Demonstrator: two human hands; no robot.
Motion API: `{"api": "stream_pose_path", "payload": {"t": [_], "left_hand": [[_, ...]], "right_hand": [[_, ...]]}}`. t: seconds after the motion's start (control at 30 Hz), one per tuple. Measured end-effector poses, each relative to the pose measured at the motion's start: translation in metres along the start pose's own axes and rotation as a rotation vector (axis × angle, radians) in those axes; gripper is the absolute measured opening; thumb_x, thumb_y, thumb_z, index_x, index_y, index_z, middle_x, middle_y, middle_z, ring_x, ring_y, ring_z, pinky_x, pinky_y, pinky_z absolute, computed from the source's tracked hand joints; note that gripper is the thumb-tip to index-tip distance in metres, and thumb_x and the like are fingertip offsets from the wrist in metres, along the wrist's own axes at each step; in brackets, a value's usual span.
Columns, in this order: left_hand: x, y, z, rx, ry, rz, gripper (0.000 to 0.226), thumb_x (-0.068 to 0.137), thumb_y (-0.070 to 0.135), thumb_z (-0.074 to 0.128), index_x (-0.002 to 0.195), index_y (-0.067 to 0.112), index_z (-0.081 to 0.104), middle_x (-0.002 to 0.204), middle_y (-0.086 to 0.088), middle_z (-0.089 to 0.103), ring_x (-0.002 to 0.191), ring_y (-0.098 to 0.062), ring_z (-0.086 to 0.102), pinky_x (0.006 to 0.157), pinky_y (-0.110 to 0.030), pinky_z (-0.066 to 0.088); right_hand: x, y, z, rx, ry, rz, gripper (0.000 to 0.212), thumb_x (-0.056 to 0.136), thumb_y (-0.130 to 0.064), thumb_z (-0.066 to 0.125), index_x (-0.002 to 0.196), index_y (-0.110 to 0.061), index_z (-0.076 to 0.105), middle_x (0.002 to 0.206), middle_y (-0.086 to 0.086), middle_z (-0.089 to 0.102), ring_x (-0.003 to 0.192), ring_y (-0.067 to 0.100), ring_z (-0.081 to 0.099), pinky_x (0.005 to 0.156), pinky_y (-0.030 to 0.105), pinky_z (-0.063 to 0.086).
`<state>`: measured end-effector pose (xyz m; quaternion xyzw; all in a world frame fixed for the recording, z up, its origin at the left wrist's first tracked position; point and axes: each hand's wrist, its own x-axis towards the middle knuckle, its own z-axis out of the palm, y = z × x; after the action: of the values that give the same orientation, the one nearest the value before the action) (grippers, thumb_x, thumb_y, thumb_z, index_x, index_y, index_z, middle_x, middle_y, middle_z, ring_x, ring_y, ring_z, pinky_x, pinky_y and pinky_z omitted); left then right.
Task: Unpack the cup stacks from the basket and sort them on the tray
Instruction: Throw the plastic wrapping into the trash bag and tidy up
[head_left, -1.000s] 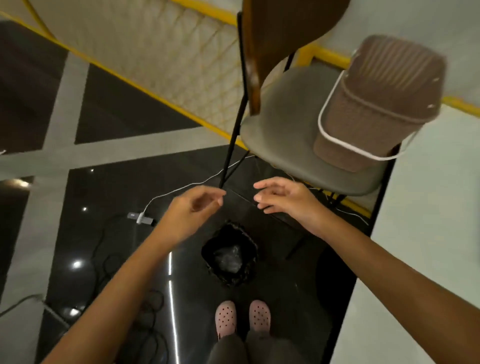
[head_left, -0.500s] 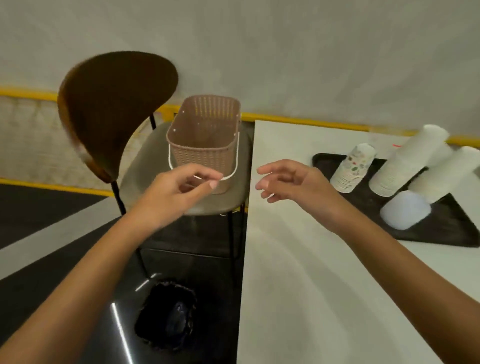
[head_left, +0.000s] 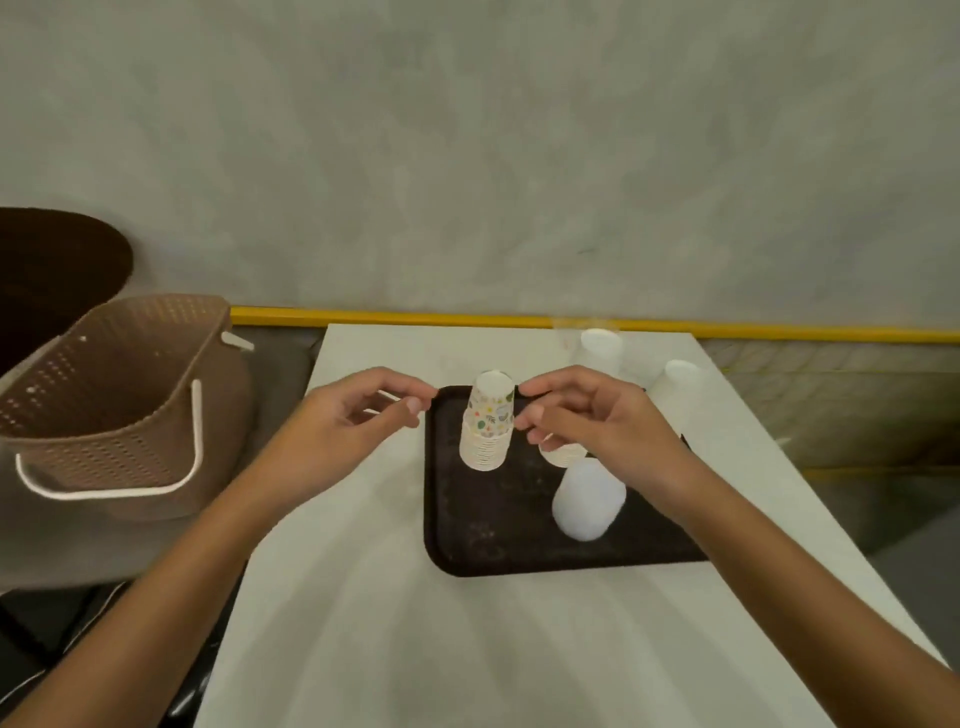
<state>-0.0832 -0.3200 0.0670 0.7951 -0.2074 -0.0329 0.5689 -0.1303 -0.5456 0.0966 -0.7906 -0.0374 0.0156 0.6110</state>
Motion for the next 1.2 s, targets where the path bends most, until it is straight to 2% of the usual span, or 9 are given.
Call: {"api": "stream_pose_path", "payload": {"t": [0.2, 0.3, 0.43, 0.57, 0.73, 0.9, 0.97, 1.07, 1.2], "left_hand": [[0.056, 0.030, 0.043, 0.054, -0.077, 0.073, 0.019, 0.089, 0.020, 0.057, 0.088, 0.036, 0.066, 0.098, 0.011, 0.068, 0.091, -0.014, 0.064, 0.089, -0.035, 0.049], [0.079, 0.040, 0.055, 0.038, -0.116, 0.108, 0.018, 0.089, 0.021, 0.058, 0.086, 0.037, 0.066, 0.098, 0.011, 0.068, 0.092, -0.012, 0.063, 0.088, -0.029, 0.049], [0.108, 0.049, 0.074, 0.087, -0.138, 0.130, 0.013, 0.089, 0.024, 0.058, 0.091, 0.035, 0.063, 0.102, 0.012, 0.066, 0.094, -0.007, 0.060, 0.077, -0.010, 0.044], [0.142, 0.054, 0.093, 0.177, -0.167, 0.120, 0.012, 0.090, 0.022, 0.058, 0.097, 0.032, 0.061, 0.100, 0.015, 0.062, 0.089, -0.001, 0.057, 0.075, -0.008, 0.042], [0.199, 0.057, 0.118, 0.260, -0.144, 0.027, 0.014, 0.091, 0.028, 0.055, 0.103, 0.029, 0.062, 0.097, 0.016, 0.058, 0.083, 0.000, 0.055, 0.061, -0.004, 0.040], [0.258, 0.052, 0.155, 0.348, -0.181, -0.072, 0.012, 0.090, 0.032, 0.055, 0.101, 0.033, 0.061, 0.105, 0.010, 0.058, 0.094, -0.010, 0.054, 0.074, -0.016, 0.041], [0.280, 0.047, 0.169, 0.396, -0.202, -0.109, 0.012, 0.090, 0.033, 0.056, 0.101, 0.034, 0.060, 0.108, 0.008, 0.059, 0.094, -0.011, 0.054, 0.076, -0.018, 0.040], [0.307, 0.037, 0.185, 0.490, -0.235, -0.143, 0.019, 0.091, 0.032, 0.055, 0.108, 0.030, 0.061, 0.109, 0.008, 0.058, 0.093, -0.008, 0.052, 0.073, -0.010, 0.037], [0.332, 0.022, 0.200, 0.540, -0.232, -0.193, 0.023, 0.091, 0.031, 0.054, 0.113, 0.026, 0.060, 0.107, 0.010, 0.057, 0.094, -0.007, 0.051, 0.067, -0.006, 0.035]], "right_hand": [[-0.006, 0.001, -0.058, -0.012, 0.152, -0.028, 0.025, 0.085, 0.004, 0.056, 0.090, -0.019, 0.065, 0.072, -0.004, 0.071, 0.064, 0.007, 0.064, 0.065, 0.017, 0.053], [-0.007, 0.003, -0.076, 0.016, 0.237, -0.038, 0.025, 0.086, 0.006, 0.054, 0.090, -0.017, 0.064, 0.075, -0.001, 0.071, 0.064, 0.009, 0.064, 0.065, 0.019, 0.054], [0.001, 0.004, -0.106, -0.011, 0.272, -0.035, 0.026, 0.086, 0.005, 0.054, 0.089, -0.019, 0.064, 0.071, -0.004, 0.071, 0.065, 0.009, 0.064, 0.065, 0.019, 0.053], [0.025, 0.007, -0.142, -0.042, 0.300, -0.039, 0.025, 0.087, 0.004, 0.054, 0.088, -0.019, 0.062, 0.073, -0.002, 0.069, 0.061, 0.006, 0.062, 0.063, 0.019, 0.052], [0.075, 0.022, -0.196, -0.073, 0.294, 0.016, 0.015, 0.085, -0.005, 0.059, 0.091, -0.019, 0.063, 0.089, 0.012, 0.065, 0.072, 0.016, 0.060, 0.069, 0.025, 0.051], [0.124, 0.062, -0.248, -0.085, 0.272, 0.110, 0.015, 0.085, -0.008, 0.062, 0.099, -0.013, 0.063, 0.093, 0.012, 0.064, 0.074, 0.016, 0.059, 0.070, 0.026, 0.051], [0.144, 0.085, -0.267, -0.086, 0.264, 0.152, 0.017, 0.085, -0.008, 0.062, 0.102, -0.010, 0.063, 0.089, 0.009, 0.063, 0.072, 0.014, 0.058, 0.068, 0.025, 0.049], [0.173, 0.124, -0.287, -0.106, 0.265, 0.220, 0.019, 0.084, -0.012, 0.065, 0.103, -0.010, 0.061, 0.086, 0.005, 0.060, 0.073, 0.015, 0.054, 0.064, 0.022, 0.044], [0.210, 0.183, -0.294, -0.354, 0.208, 0.374, 0.039, 0.080, -0.034, 0.069, 0.112, -0.016, 0.056, 0.106, 0.003, 0.056, 0.095, 0.016, 0.052, 0.073, 0.023, 0.040]]}}
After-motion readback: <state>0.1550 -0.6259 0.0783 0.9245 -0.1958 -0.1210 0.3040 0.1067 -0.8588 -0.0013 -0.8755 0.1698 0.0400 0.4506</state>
